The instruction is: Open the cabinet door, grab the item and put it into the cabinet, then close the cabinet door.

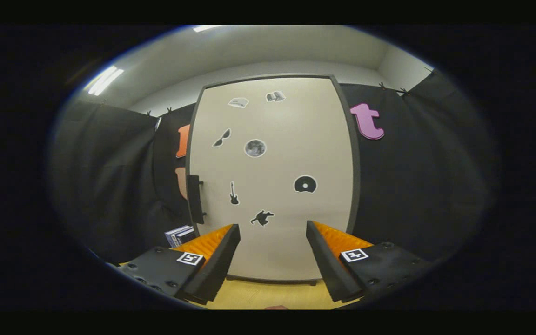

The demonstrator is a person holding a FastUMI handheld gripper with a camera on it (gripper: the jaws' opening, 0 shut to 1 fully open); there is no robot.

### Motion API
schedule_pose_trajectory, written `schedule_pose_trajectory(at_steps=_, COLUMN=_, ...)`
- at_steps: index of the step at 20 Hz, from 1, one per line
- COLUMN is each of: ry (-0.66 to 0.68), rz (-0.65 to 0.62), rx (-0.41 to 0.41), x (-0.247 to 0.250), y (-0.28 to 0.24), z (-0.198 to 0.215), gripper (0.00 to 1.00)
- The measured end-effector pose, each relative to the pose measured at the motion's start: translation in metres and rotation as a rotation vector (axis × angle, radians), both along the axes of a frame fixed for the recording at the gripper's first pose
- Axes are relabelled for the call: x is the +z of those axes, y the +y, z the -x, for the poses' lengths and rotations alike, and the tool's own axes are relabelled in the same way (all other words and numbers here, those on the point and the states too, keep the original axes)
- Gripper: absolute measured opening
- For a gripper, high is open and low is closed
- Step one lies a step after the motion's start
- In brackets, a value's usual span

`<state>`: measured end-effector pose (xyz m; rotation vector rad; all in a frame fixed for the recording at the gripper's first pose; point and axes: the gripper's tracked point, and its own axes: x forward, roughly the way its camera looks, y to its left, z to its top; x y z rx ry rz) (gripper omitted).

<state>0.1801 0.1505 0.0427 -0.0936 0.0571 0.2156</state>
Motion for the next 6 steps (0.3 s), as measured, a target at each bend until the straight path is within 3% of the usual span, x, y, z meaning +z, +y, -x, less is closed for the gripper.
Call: schedule_pose_trajectory(at_steps=6, ry=-0.015, rz=-0.003, rx=-0.001, x=0.013, y=-0.053, z=0.033, gripper=0.92)
